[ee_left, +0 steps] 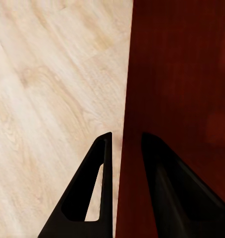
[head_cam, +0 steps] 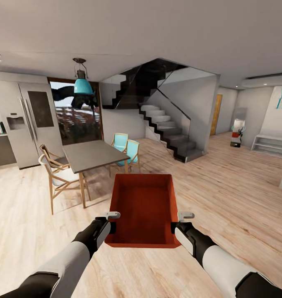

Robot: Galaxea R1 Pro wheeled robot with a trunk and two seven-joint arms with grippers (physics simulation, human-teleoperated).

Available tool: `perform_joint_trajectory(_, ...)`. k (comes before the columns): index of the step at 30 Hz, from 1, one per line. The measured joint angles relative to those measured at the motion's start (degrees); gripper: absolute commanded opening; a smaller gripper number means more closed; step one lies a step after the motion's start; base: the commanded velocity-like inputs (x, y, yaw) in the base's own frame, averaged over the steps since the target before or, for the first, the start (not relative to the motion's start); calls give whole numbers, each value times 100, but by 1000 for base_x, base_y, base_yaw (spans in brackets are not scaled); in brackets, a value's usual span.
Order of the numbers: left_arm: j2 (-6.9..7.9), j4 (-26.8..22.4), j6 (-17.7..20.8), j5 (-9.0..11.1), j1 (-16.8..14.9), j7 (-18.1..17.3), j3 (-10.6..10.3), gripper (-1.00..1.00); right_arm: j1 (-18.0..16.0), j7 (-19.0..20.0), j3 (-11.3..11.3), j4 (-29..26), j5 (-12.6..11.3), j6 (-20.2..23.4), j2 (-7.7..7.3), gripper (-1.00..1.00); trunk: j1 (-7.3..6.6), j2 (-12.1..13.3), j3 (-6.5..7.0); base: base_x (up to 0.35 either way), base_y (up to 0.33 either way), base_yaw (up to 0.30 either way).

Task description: Move the two storage containers from the living room to the garage. In the garage, place one container on the floor and stack the other container on top of it (either order is fine).

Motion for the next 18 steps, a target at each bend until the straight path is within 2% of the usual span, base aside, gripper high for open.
perform_joint_trajectory(18,-4,0,0,3,-1,11,-3,-100,0,-2,-4,0,-5,1,-1,-100,0,0,62,0,0,-286)
